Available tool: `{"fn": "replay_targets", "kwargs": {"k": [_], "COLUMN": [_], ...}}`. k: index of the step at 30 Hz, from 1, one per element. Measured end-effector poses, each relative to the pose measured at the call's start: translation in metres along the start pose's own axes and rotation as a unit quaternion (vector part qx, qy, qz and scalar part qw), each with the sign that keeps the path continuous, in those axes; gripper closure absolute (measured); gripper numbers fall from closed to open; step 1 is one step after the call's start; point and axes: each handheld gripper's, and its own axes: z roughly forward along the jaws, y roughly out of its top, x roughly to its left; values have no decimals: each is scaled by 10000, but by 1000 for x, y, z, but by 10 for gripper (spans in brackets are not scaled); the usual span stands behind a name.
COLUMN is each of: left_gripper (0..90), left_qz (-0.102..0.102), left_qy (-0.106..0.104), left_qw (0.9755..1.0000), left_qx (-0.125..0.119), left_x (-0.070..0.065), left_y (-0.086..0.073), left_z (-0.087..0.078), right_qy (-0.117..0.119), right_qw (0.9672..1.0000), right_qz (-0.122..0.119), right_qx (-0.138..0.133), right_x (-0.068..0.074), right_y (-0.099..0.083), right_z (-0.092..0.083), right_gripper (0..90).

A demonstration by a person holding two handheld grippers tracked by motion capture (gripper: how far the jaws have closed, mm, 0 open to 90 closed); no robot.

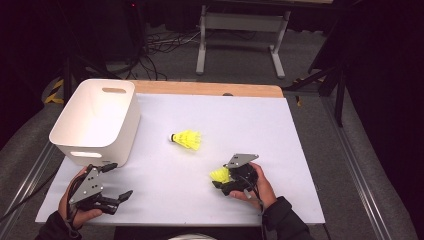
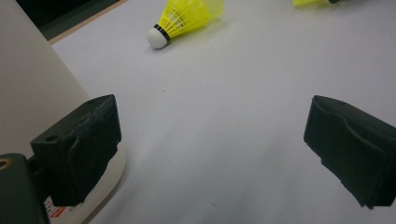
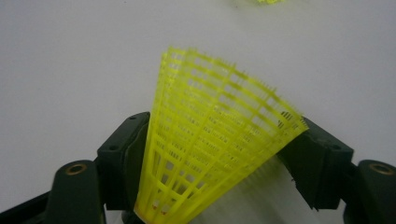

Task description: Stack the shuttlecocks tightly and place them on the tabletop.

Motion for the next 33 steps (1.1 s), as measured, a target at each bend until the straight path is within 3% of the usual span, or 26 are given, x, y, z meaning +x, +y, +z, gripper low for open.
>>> {"fn": "replay_targets", "kwargs": {"k": [8,16,33], "left_gripper": [45,45,44], "left_qz": [-25,-40,-46], "left_qy": [31,29,125], "left_qw": [10000,10000,9999], "left_qx": [-35,7,-66], "left_x": [0,1,1], "left_y": [0,0,0], "left_z": [0,1,0], "right_qy": [-1,142,-46], "right_qw": [9999,9996,9988], "right_qz": [-116,-214,-199], "right_qx": [-33,-124,-447], "right_x": [3,3,-1], "right_y": [1,1,8], "right_z": [-3,-7,-16], "right_gripper": [337,383,385]}}
